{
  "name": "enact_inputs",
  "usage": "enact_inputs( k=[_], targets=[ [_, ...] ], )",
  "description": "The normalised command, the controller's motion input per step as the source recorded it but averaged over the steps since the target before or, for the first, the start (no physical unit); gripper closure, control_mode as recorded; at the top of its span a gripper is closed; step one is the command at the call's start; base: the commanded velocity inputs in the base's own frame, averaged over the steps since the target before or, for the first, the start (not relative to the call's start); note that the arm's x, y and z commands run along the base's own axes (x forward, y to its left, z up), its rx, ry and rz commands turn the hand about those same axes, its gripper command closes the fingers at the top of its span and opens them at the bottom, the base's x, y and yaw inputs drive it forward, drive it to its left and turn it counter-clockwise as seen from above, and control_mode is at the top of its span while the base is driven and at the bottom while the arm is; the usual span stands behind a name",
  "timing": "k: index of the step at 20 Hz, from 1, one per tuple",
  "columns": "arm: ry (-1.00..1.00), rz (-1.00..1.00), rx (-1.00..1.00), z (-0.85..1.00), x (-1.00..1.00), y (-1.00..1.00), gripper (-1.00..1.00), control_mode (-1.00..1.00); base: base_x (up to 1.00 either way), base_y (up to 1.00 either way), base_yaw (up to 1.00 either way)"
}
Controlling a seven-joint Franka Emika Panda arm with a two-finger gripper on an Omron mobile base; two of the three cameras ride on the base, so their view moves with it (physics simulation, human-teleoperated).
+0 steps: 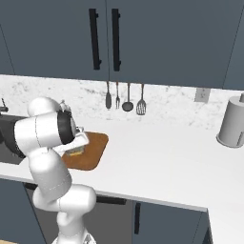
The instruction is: Pick up the sponge from the counter and clean the cutting board by briefly scrubbing or pressing down on the cutting board. Once finished, release the sponge.
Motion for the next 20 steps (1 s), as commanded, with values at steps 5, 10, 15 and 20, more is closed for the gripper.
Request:
enact_inputs(
  k=[5,10,15,20],
  targets=[
    [-0.13,0.00,0.03,0.05,0.47,0.16,1.00,-1.00,0.00,0.00,0.00],
    [0.00,0.00,-0.02,-0.72,0.12,0.13,1.00,-1.00,0.00,0.00,0.00],
    [0.02,0.05,0.00,-0.78,-0.02,0.20,1.00,-1.00,0.00,0.00,0.00],
    [0.02,0.01,0.00,0.05,-0.24,0.28,1.00,-1.00,0.00,0.00,0.00]
  ],
)
